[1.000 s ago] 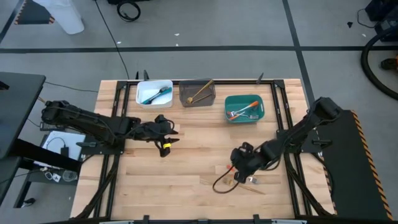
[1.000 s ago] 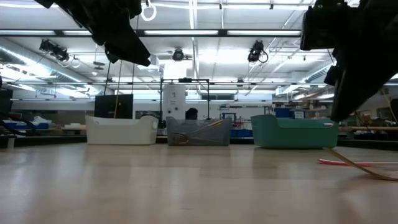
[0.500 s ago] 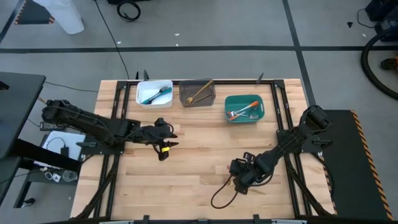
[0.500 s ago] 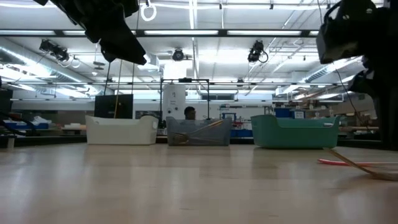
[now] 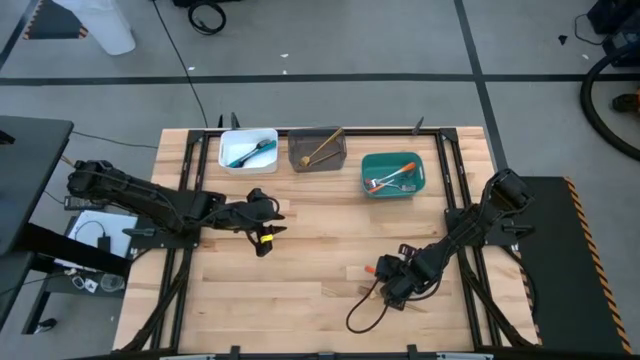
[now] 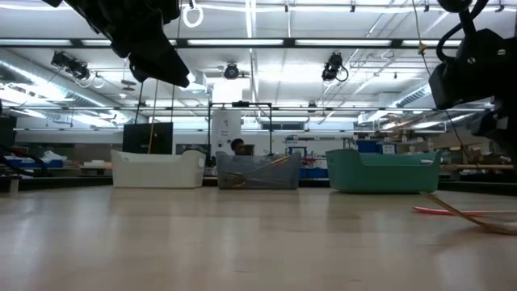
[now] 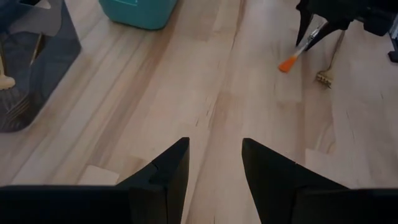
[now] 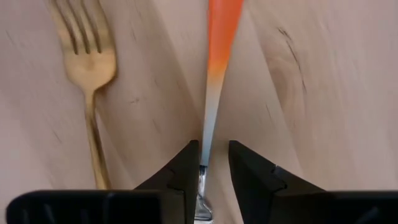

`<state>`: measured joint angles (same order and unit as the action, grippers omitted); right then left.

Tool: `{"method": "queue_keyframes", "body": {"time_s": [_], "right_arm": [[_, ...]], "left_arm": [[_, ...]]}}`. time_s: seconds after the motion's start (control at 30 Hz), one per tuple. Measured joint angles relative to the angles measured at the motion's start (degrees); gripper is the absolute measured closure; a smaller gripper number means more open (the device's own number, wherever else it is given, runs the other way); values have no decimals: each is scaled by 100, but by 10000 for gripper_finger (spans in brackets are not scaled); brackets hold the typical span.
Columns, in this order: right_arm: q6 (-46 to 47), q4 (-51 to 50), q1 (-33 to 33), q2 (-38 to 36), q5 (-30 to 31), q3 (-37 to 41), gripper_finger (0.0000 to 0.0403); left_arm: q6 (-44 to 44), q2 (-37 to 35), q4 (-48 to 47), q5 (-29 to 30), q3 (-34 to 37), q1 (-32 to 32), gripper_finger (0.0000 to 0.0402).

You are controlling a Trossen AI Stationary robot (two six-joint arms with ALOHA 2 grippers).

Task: Sort silverware by color (type)
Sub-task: Put the orange fork into the green bin

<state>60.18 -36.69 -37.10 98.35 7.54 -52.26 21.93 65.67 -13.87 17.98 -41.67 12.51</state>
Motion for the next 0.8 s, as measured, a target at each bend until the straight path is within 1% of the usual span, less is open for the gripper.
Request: {"method": "queue_keyframes", "body": {"time_s": [0.17, 0.43, 0.57, 0.67, 0.8], "right_arm": [[36, 67, -2, -22, -117, 85, 325], [29, 90, -2, -22, -144, 89, 389], [22, 81, -2, -22, -117, 86, 393], [-36, 27, -2, -49, -54, 71, 393], [-79, -183, 1, -237, 106, 85, 393]], "left_arm": [[0, 0, -9, 0, 0, 1, 246], [-5, 0, -63, -1, 0, 1, 246], [-31, 0, -36, 0, 0, 1, 246], [-304, 32, 106, 13, 0, 36, 246], [-461, 82, 338, 120, -1, 122, 246]]}}
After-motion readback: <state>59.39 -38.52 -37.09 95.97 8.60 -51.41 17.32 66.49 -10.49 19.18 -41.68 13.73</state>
